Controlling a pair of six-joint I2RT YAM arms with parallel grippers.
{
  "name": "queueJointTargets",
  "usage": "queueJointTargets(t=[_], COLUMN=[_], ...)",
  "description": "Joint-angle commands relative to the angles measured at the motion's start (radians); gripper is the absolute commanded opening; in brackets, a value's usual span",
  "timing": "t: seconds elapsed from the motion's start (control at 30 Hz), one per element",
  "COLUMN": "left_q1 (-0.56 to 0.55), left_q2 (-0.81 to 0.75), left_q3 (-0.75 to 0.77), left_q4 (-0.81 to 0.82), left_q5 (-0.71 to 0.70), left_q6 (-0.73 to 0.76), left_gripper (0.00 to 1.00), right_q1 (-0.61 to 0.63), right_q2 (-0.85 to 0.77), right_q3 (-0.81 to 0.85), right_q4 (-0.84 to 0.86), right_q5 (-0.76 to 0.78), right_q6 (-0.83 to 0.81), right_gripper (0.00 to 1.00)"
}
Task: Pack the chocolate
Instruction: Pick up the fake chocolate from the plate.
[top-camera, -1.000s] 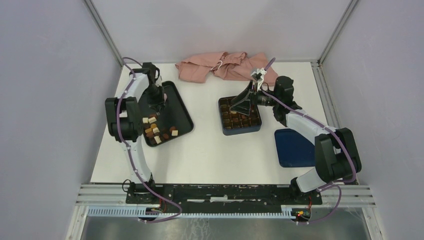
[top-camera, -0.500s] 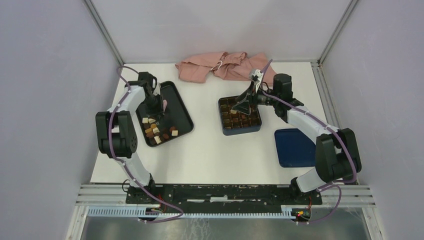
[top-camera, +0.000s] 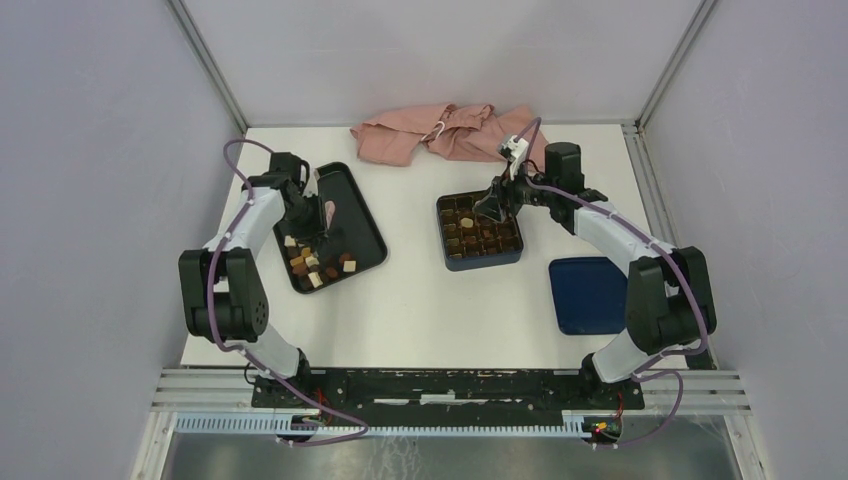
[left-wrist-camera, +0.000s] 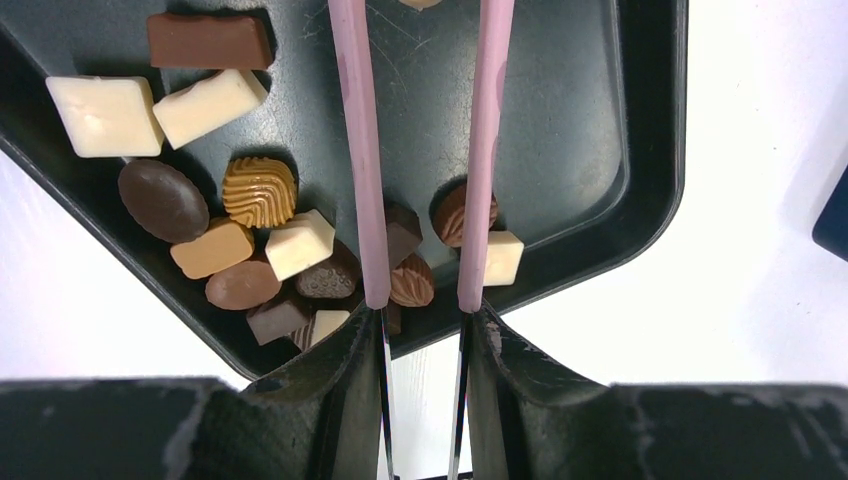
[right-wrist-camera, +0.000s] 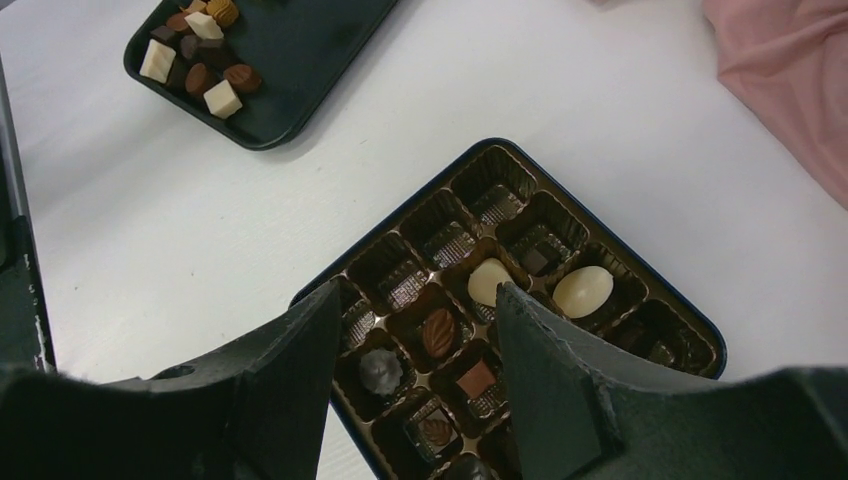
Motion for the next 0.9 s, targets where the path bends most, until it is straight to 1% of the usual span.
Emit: queueJointTargets(t=[0.0, 0.07, 0.2, 0.37, 0.43, 0.63, 0.87], left_q1=[-0.034, -0.045, -0.075, -0.080, -0.082, -0.089, -0.114], left_q2=[-0.072, -0.093, -0.136, -0.161, -0.167, -0.194, -0.222], left_q3=[-0.020, -0.029, -0.050, -0.088, -0.101, -0.124, -0.176], left_q4=[0.026, 0.026, 0.026, 0.030, 0.035, 0.043, 0.068], left_q5=[0.041, 0.054, 0.053, 0.011, 0.014, 0.025, 0.023], left_q6=[-0.010, -0.015, -0.029, -0.034, -0.036, -0.041, -0.059], left_gripper=[0.15, 0.15, 0.15, 0.15, 0.15, 0.14, 0.14], right_q1=[-0.002, -0.002, -0.002, -0.002, -0.004, -0.003, -0.007], right_q2=[0.001, 0.008, 0.051, 0.093, 0.105, 0.120, 0.115], right_q3=[0.045, 0.058, 0.120, 0.154, 0.163, 0.175, 0.175], right_q4=[-0.009, -0.057, -0.156, -0.205, -0.215, -0.233, -0.235], right_q5=[0.055, 0.106, 0.256, 0.387, 0.403, 0.364, 0.358], right_q6=[-0.037, -0.059, -0.137, -0.219, -0.235, -0.234, -0.237], right_gripper=[0.64, 0.64, 0.64, 0.66, 0.66, 0.66, 0.66])
